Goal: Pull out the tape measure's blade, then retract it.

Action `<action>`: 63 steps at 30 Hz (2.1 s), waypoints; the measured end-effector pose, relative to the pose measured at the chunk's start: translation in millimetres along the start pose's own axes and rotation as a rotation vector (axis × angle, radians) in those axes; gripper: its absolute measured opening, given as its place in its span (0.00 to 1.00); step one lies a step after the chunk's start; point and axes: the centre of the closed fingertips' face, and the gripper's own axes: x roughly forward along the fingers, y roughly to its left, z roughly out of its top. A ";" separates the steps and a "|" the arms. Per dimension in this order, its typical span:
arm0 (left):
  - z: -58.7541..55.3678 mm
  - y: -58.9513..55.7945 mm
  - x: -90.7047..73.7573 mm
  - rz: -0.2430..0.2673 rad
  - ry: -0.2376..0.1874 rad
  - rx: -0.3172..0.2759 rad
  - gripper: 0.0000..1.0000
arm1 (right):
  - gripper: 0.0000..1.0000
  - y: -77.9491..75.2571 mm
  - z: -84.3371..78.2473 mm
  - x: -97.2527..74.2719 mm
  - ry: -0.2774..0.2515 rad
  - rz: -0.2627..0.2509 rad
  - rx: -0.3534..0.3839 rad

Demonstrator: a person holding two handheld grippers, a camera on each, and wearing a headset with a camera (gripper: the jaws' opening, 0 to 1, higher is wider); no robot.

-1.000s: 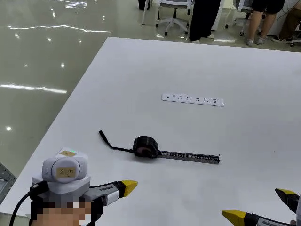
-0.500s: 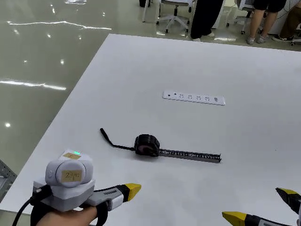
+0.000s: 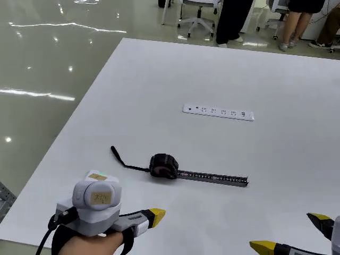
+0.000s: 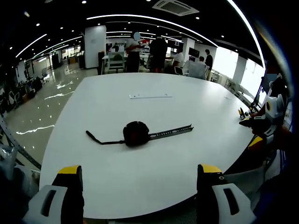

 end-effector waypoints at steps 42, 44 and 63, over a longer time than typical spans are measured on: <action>26.1 -13.9 81.8 0.058 -0.012 -0.064 0.92 | 0.88 -30.7 -0.3 54.6 0.107 0.112 -0.118; 26.3 -14.3 85.2 0.060 -0.006 -0.062 0.91 | 0.87 -32.1 0.5 58.2 0.111 0.118 -0.126; 24.3 -11.1 122.3 0.070 0.015 -0.082 0.88 | 0.82 -49.1 1.5 90.0 0.175 0.163 -0.199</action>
